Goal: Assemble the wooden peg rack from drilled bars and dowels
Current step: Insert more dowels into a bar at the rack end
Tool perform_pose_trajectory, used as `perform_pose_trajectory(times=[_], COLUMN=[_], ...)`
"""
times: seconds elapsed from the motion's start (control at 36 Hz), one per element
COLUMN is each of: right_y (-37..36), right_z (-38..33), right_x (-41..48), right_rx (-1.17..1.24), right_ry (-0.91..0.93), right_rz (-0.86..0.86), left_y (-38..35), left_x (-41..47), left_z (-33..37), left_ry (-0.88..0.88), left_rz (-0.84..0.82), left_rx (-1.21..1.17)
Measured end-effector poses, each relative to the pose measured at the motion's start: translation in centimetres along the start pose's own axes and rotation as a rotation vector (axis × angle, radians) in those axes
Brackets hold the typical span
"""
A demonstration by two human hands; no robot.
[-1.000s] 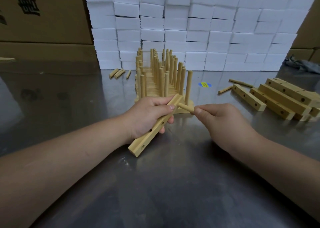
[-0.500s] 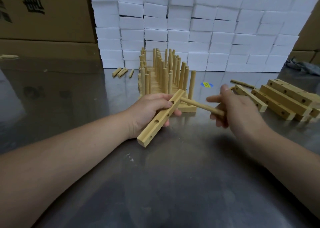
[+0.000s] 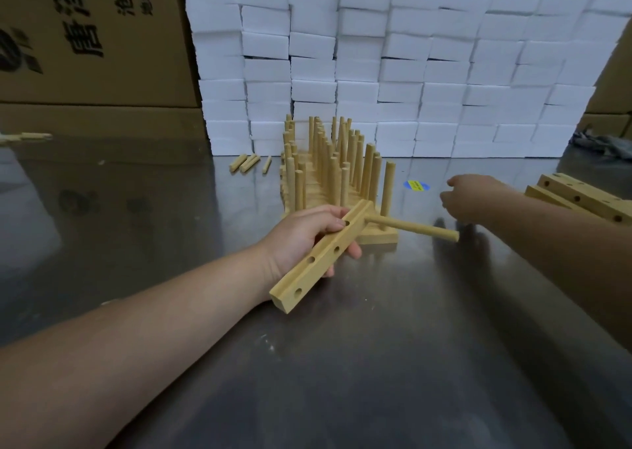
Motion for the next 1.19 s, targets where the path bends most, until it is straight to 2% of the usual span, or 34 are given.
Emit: perform_pose_trajectory(times=[0.25, 0.42, 0.5, 0.58, 0.64, 0.72, 0.83, 0.89, 0.97, 1.11, 1.19], right_y=[-1.4, -1.1, 0.5, 3.7, 6.4, 10.1, 11.8, 11.2, 9.2, 5.0, 4.4], right_z=[-0.8, -0.8, 0.3, 1.6, 2.0, 2.2, 1.4, 0.2, -1.6, -3.3, -3.3], right_x=[1.3, 0.5, -0.1, -1.8, -4.3, -9.8, -18.7, -21.3, -23.1, -23.9, -23.4], right_rx=[-0.275, -0.355, -0.191, 0.176, 0.409, 0.696, 0.997, 1.024, 0.927, 0.665, 0.629], right_ry=[-0.028, 0.004, -0.03, -0.081, -0.046, 0.134, 0.421, 0.516, 0.593, 0.634, 0.612], right_rz=[-0.008, 0.012, 0.056, 0.127, 0.191, 0.313, 0.339, 0.311, 0.319, 0.29, 0.247], left_y=[-0.2, -0.1, 0.1, 0.2, 0.2, 0.2, 0.2, 0.2, 0.2, 0.2, 0.3], left_x=[0.0, 0.0, 0.0, -0.1, -0.1, -0.2, -0.3, -0.3, -0.3, -0.3, -0.3], left_z=[0.0, 0.1, 0.1, 0.2, 0.3, 0.5, 0.6, 0.6, 0.6, 0.4, 0.4], left_ry=[0.001, -0.008, -0.008, -0.015, -0.026, -0.038, -0.047, -0.047, -0.057, -0.067, -0.06], left_rz=[-0.004, 0.018, 0.041, 0.059, 0.067, 0.074, 0.078, 0.078, 0.101, 0.123, 0.129], left_rx=[0.0, 0.015, 0.032, 0.054, 0.063, 0.083, 0.091, 0.087, 0.072, 0.028, -0.009])
Point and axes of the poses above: each hand's wrist, its own x-axis towards the middle knuckle, its own y-axis out of the back of the hand, z = x × y, the point moved 10 cm from there along x, towards the middle knuckle, and after that the axes turned 13 degrees about -y, right-handed, at the moved point
